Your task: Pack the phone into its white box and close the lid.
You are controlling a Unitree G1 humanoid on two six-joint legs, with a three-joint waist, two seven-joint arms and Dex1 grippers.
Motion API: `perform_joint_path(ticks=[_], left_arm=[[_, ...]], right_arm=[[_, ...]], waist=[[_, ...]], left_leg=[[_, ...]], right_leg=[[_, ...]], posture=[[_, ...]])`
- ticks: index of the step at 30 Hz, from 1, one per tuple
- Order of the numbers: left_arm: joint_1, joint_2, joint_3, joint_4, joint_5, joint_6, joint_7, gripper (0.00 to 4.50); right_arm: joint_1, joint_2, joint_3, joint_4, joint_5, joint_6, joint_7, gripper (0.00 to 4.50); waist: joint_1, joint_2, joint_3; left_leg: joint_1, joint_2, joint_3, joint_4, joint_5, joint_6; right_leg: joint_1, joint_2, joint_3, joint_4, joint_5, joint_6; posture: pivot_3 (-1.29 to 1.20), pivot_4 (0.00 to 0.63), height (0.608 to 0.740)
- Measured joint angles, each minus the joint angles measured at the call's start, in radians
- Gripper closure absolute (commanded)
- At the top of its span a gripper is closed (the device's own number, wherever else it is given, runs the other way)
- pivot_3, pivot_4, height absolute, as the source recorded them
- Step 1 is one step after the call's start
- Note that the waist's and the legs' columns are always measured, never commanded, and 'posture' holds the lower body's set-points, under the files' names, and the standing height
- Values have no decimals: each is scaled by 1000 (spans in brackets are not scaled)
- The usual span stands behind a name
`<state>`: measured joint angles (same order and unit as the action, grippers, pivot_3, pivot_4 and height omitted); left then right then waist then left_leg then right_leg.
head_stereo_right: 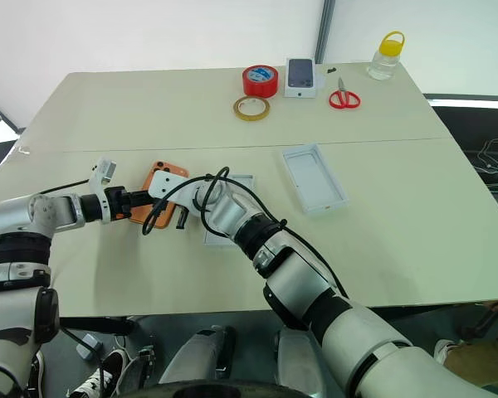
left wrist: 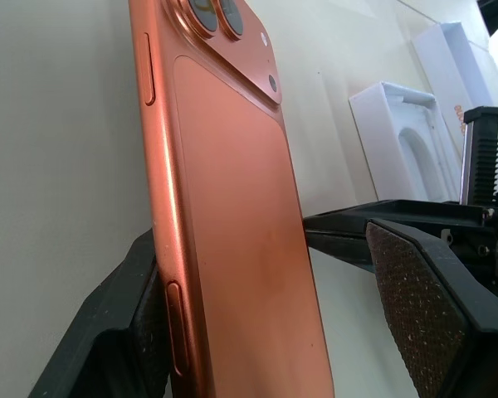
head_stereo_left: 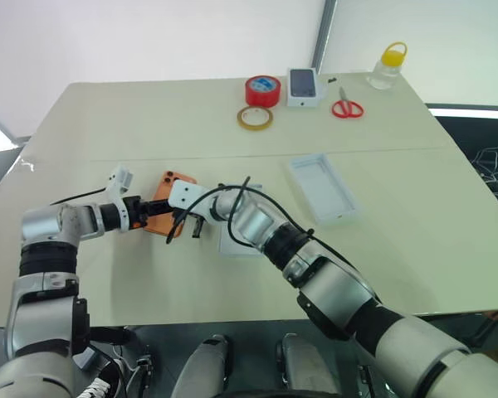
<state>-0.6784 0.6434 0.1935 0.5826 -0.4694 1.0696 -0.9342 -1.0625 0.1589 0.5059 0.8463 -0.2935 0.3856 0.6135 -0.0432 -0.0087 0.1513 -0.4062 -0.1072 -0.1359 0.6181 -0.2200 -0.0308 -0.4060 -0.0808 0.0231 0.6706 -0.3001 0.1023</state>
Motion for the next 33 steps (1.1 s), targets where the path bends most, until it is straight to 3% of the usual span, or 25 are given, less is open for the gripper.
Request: perform_joint_path(ticks=[2,3,10,15,25,30,33], left_arm=[[8,4,8,4,-2,19,1,2238],[13,4,12,3,-4,29,1,2795],[40,1,39,-16,-42,85,21,2795],[48,-13,89,-35,-95,140,29,4460],[151,-41,152,-189,-170,221,89,4460],[171,-117,301,-191,-251,324,163,4460],[171,-169,419,-225,-325,337,216,4460]], right_arm=[[0,1,0,0,0,-2,0,4500],[0,2,0,0,1,-3,0,4500],[2,2,0,0,0,-9,-1,4500],[4,0,-1,0,0,-12,-2,4500],[55,-33,-34,-99,27,25,37,4500],[123,-56,-151,-332,153,15,90,4500],[166,-76,-212,-527,291,50,200,4500]], waist=[[-4,0,0],[-4,0,0],[-6,0,0],[-9,-1,-1],[-25,-1,0],[-28,-3,1],[-29,-4,1]], left_leg=[[0,0,0,0,0,0],[0,0,0,0,0,0],[0,0,0,-1,0,0],[0,1,0,-1,0,0],[0,1,0,-1,0,1],[-4,1,0,-1,-1,1],[-4,2,0,-1,-1,1]], right_leg=[[0,0,0,0,0,0],[-1,0,0,0,0,0],[-1,0,0,0,0,0],[-1,0,0,1,0,0],[-2,0,1,2,0,0],[-3,0,1,5,0,0],[-3,1,1,5,0,0]], posture=[[0,150,740],[0,150,740],[0,150,740],[0,150,740],[0,150,740],[0,150,740],[0,150,740]])
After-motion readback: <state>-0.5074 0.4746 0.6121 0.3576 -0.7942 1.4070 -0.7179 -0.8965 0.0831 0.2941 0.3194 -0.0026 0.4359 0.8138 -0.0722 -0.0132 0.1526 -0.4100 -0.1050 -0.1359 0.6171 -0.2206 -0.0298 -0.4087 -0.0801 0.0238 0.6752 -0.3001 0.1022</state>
